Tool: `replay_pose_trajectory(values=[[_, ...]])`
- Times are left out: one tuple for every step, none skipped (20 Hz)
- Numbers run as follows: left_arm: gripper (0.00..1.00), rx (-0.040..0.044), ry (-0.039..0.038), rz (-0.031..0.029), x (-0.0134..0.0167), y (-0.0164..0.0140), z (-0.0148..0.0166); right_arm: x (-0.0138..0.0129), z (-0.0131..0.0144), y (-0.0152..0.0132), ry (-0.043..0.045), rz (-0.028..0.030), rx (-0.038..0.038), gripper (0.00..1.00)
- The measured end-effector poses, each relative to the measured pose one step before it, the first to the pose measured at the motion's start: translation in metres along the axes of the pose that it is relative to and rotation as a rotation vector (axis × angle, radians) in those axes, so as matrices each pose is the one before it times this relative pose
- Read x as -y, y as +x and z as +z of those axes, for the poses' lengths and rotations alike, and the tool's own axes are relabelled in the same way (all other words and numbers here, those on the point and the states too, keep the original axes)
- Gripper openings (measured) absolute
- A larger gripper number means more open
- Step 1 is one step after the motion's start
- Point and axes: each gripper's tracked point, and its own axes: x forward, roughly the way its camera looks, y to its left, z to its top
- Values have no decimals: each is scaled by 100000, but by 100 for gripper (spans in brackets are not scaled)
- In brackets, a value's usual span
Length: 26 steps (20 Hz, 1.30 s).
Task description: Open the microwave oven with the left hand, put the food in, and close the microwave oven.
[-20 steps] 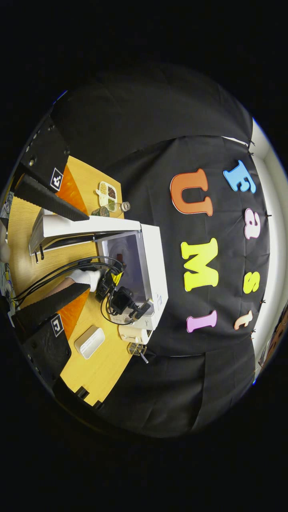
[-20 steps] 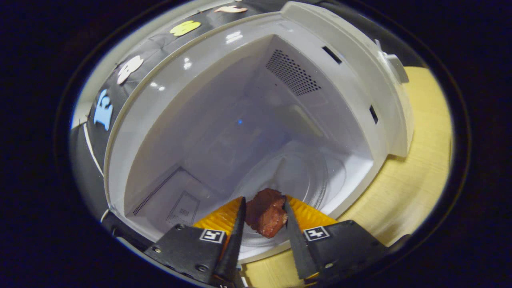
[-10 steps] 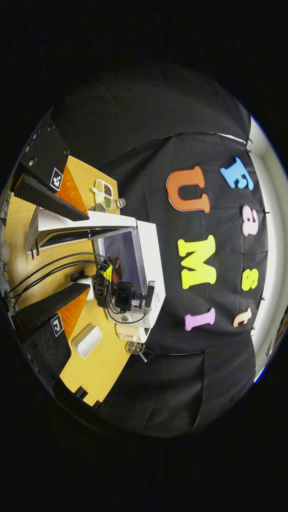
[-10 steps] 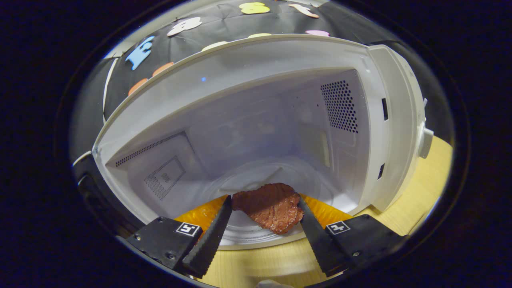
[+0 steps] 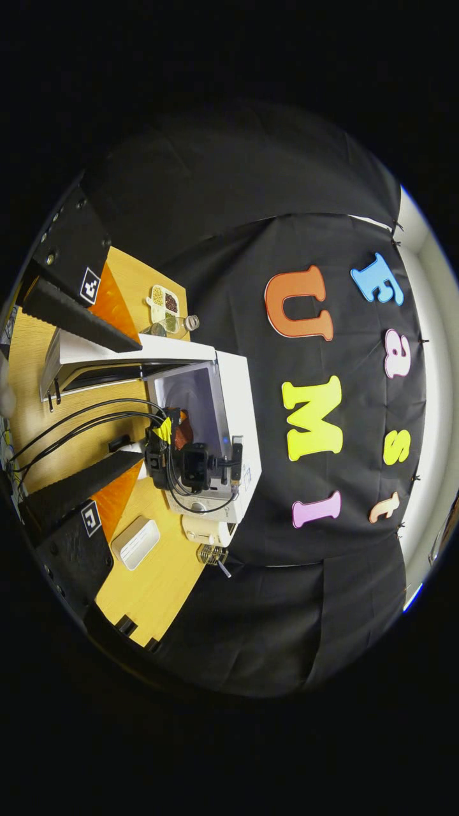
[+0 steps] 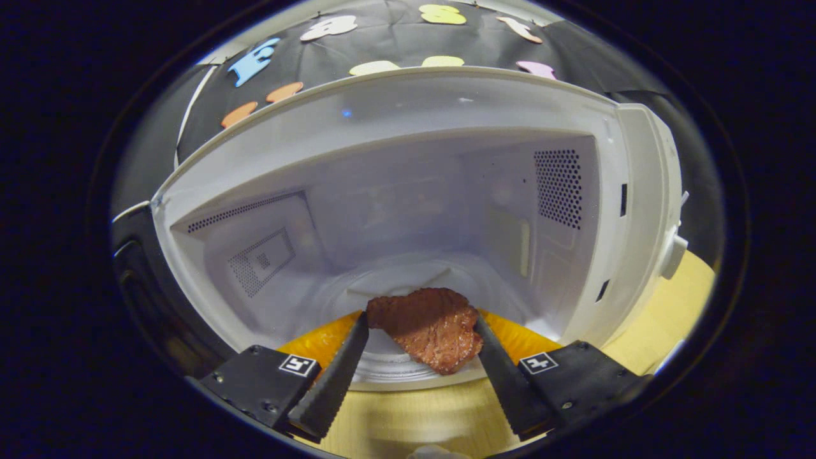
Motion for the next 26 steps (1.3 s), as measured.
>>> replay_pose_trajectory(values=[[96, 468, 262, -106, 96, 22, 176, -713, -614, 139, -821, 2867, -2877, 100], [96, -18, 388, 273, -6, 27, -86, -372, -378, -65, 286, 2560, -1624, 100], [96, 119, -76, -41, 43, -37, -5, 312, 238, -245, -755, -1382, 1592, 100], [96, -155, -298, -363, 163, 39, -52, 655, 645, -511, 818, -1198, 3022, 91], [96, 34, -26, -220, 85, -94, 20, 91, 350, -363, 2231, 431, 750, 100], [96, 484, 394, 77, 41, -63, 229, -46, 140, -216, 1579, 518, 448, 100], [96, 417, 177, 320, -31, -69, 130, 60, 64, -186, -808, -381, -529, 100], [95, 201, -232, 160, -49, -9, -17, 270, 107, -169, -2067, -531, -370, 100], [96, 286, -428, 282, -108, -30, 57, 28, 381, -453, 391, 821, 715, 100], [95, 436, -298, 425, -10, -12, 195, -12, 232, -587, 1430, 1000, -371, 100], [96, 818, 84, 772, -158, -39, 206, 209, 291, -925, 631, 326, -379, 91], [95, 804, -56, 632, -206, -108, 256, 387, 418, -1220, -470, 253, 46, 100], [96, 1325, 342, 1064, -310, -98, 323, 359, 619, -1486, -625, 523, 108, 100], [95, 961, 121, 1067, -452, -93, 249, 249, 581, -1483, -403, 1329, -126, 100], [96, 1013, -256, 1385, -636, -46, 197, 487, 672, -1775, -112, 910, -404, 100], [96, 616, -279, 1507, -757, -55, 101, 632, 704, -1769, -1219, 719, -392, 100], [95, 777, -88, 2586, -985, -10, 55, 694, 817, -1945, -2016, 1168, 1, 100], [95, 963, -693, 2265, -1070, -118, 91, 969, 829, -1988, -1477, 599, -475, 100], [95, 415, -1126, 2030, -1082, -117, -150, 1062, 690, -2006, -1761, 422, -773, 100], [95, 329, -1153, 2026, -957, 11, -284, 991, 585, -2054, -1483, 576, -807, 100], [93, -141, -1185, 2994, -1259, -155, -317, 1220, 581, -2229, -1169, -196, -763, 100], [83, -3, -1250, 1997, -1049, 215, -421, 1440, 732, -2136, -1476, -784, 84, 100], [63, -516, -1564, 1615, -1091, 59, -588, 1502, 883, -2167, -521, -1471, 797, 100], [42, -713, -1760, 1844, -753, -180, -647, 1146, 905, -1948, 314, -282, 1114, 100], [21, -213, -2454, 4539, -1402, 126, -727, 1301, 802, -1911, 308, -553, 304, 100], [0, -1867, -3152, 1381, -569, 271, -764, 1250, 203, -1350, 472, -241, 72, 90]])
